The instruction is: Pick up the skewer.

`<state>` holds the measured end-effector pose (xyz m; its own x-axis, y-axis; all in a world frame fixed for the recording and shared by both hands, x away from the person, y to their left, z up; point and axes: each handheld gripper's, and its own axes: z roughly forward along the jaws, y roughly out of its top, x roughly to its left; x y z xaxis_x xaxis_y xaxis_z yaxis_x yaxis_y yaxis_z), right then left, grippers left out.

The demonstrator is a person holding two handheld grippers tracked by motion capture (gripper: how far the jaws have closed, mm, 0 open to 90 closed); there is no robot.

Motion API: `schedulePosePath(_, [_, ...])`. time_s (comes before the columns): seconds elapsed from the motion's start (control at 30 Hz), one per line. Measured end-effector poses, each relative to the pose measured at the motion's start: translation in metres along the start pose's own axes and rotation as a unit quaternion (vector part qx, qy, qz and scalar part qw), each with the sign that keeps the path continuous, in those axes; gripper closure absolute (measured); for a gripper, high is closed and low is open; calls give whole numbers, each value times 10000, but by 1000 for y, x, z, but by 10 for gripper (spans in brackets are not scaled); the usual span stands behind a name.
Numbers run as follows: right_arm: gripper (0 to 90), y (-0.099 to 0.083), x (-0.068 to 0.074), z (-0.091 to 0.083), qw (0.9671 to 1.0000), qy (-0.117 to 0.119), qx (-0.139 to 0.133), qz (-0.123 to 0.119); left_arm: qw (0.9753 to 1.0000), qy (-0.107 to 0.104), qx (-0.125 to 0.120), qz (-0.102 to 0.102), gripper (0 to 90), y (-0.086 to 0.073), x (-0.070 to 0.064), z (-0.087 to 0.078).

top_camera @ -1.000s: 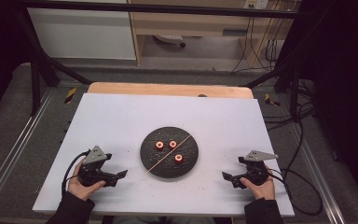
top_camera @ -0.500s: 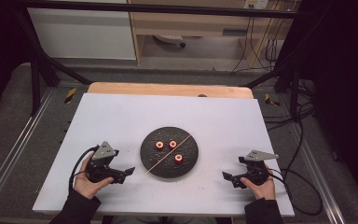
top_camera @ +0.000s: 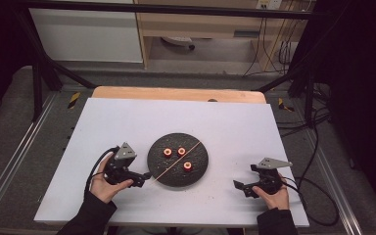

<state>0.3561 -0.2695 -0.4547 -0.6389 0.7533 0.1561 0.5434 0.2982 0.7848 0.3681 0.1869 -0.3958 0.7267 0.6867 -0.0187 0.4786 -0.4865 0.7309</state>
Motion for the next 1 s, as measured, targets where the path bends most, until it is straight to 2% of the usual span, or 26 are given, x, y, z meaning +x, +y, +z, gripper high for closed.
schedulePosePath(0.1, [5,0,0,0,10000,2,-2,10,9999,32,104,48,119,7,-4,6])
schedulePosePath(0.33, [5,0,0,0,10000,8,-2,9,9995,-45,277,117,150,21,-12,20])
schedulePosePath(0.67, [5,0,0,0,10000,15,19,13,9982,-114,580,121,283,32,-19,40])
schedulePosePath(0.77, [5,0,0,0,10000,22,12,2,9975,-129,674,148,355,33,-21,46])
schedulePosePath(1.0, [5,0,0,0,10000,23,30,-17,9946,-254,978,231,473,38,-27,59])
